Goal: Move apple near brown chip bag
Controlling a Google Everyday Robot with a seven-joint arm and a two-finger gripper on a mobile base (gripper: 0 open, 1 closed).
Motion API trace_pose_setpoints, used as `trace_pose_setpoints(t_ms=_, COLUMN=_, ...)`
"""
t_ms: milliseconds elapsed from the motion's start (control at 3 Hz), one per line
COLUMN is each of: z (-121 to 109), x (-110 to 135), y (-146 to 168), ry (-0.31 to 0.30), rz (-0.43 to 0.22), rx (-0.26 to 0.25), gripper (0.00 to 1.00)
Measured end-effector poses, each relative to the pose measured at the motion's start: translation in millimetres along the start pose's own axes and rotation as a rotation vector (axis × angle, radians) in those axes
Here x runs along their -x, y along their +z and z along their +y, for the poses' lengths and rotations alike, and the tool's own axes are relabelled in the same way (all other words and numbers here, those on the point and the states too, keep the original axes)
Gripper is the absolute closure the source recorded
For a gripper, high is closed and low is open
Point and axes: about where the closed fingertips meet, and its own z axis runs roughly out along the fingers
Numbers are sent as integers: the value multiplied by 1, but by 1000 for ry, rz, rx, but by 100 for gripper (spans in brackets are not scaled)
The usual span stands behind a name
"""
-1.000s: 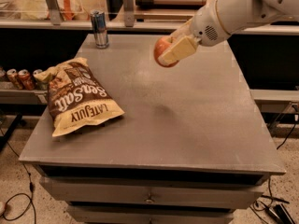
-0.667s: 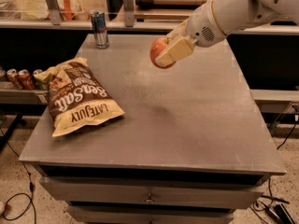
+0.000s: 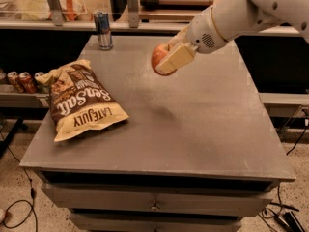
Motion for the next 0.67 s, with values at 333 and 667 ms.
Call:
trace_pose_setpoints(t_ms=333, z=17, x=-1, y=33, ry=-52, rz=59, rx=39, gripper=100)
trace_pose_setpoints(t_ms=667, z=27, x=1, y=66, ry=-114, rz=131, rx=57, gripper=100)
